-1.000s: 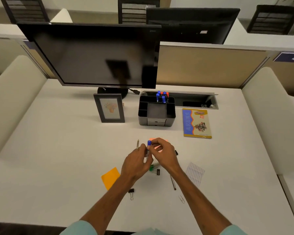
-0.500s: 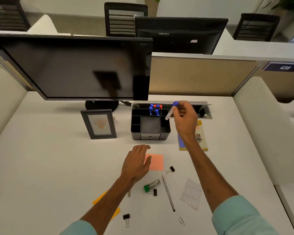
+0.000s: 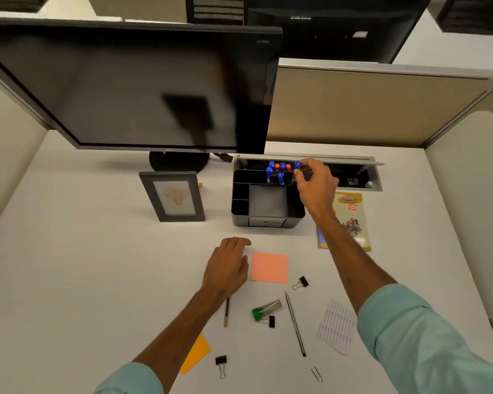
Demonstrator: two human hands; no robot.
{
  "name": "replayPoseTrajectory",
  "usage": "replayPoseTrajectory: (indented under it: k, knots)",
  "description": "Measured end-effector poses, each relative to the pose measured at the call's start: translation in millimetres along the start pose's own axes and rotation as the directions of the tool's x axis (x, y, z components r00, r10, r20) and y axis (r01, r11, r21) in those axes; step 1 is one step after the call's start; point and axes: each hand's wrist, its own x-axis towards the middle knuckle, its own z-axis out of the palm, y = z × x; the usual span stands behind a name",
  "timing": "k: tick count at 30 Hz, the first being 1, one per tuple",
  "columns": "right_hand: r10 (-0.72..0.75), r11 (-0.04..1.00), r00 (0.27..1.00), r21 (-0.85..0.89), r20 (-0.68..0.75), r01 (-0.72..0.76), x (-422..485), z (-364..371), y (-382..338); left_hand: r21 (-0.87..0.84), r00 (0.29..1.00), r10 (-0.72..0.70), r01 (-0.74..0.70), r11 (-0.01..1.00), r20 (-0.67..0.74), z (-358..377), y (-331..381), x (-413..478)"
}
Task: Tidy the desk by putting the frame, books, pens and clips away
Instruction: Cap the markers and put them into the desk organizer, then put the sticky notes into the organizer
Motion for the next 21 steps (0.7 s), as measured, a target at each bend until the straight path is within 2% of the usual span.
replayPoseTrajectory:
  k: [7,12,16,21]
  knots:
    - [0.031,0.998,0.997,-0.053,0.066,-0.028,0.9,4.1,7.2,0.027,0.991,0.091,-0.094,0.995,0.102,9.6,10.0,3.2]
    - [0.049,0.998,0.998,0.048,-0.032,-0.047,-9.7,-8.0,12.4,0.109,0.979,0.086,-0.107,0.988,0.185,14.7,16.5,5.7]
    - [0.079,0.985,0.993,0.158,-0.093,-0.064,-49.4,-18.6,21.5,0.154,0.977,0.067,-0.099,0.983,0.203,16.7,22.0,4.7]
    - [0.135,0.973,0.99,0.191,-0.034,-0.126,-124.8,-23.8,36.5,0.16,0.981,0.037,-0.069,0.985,0.191,14.4,32.0,5.1]
